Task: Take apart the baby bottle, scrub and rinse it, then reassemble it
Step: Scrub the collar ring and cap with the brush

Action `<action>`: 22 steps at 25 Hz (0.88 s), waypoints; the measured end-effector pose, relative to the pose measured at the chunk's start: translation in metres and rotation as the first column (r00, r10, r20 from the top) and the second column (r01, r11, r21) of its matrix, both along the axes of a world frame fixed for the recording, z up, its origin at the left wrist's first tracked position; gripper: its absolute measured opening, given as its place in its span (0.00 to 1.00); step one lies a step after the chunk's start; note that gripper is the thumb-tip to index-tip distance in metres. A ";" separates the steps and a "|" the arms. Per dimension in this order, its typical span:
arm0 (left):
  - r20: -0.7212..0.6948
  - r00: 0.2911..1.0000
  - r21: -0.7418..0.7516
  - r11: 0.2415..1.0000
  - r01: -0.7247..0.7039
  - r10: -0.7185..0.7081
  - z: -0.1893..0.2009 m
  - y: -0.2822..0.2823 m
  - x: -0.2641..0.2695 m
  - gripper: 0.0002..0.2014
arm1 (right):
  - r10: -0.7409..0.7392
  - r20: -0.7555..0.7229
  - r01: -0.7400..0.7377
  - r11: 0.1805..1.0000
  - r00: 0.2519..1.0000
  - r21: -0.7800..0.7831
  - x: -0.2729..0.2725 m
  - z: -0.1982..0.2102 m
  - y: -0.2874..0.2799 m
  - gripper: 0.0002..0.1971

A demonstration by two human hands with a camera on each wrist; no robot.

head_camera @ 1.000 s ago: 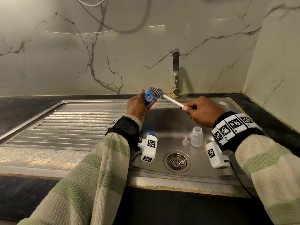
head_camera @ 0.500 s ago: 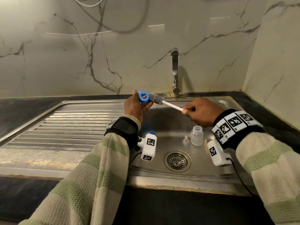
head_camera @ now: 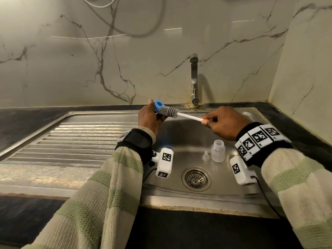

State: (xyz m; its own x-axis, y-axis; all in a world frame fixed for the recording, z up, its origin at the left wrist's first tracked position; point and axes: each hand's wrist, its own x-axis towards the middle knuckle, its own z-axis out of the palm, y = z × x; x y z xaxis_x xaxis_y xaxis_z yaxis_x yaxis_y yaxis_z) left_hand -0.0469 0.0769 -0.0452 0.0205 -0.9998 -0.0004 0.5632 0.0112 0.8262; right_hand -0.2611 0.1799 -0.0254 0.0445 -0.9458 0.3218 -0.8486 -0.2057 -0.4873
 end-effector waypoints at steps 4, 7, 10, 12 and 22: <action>0.020 0.999 0.008 0.999 0.035 -0.035 -0.003 -0.002 -0.002 0.22 | -0.052 0.136 0.069 0.990 0.989 -0.125 -0.004 0.001 -0.002 0.11; 0.045 0.994 0.026 0.995 0.101 -0.102 -0.005 0.001 -0.007 0.24 | 0.046 0.052 -0.045 0.999 0.998 -0.009 0.004 -0.006 -0.003 0.11; 0.028 0.995 0.033 0.995 0.093 -0.094 -0.005 -0.005 -0.008 0.26 | 0.042 0.085 -0.040 0.999 0.996 -0.016 0.007 -0.007 -0.006 0.11; 0.000 0.997 0.042 0.996 0.078 -0.078 -0.005 -0.009 -0.008 0.24 | 0.068 0.095 -0.068 0.998 0.993 0.006 0.008 -0.006 -0.004 0.11; 0.009 0.994 0.053 0.993 0.107 -0.108 -0.007 -0.012 -0.007 0.27 | 0.076 0.073 -0.077 0.997 0.994 0.004 0.005 -0.004 -0.001 0.11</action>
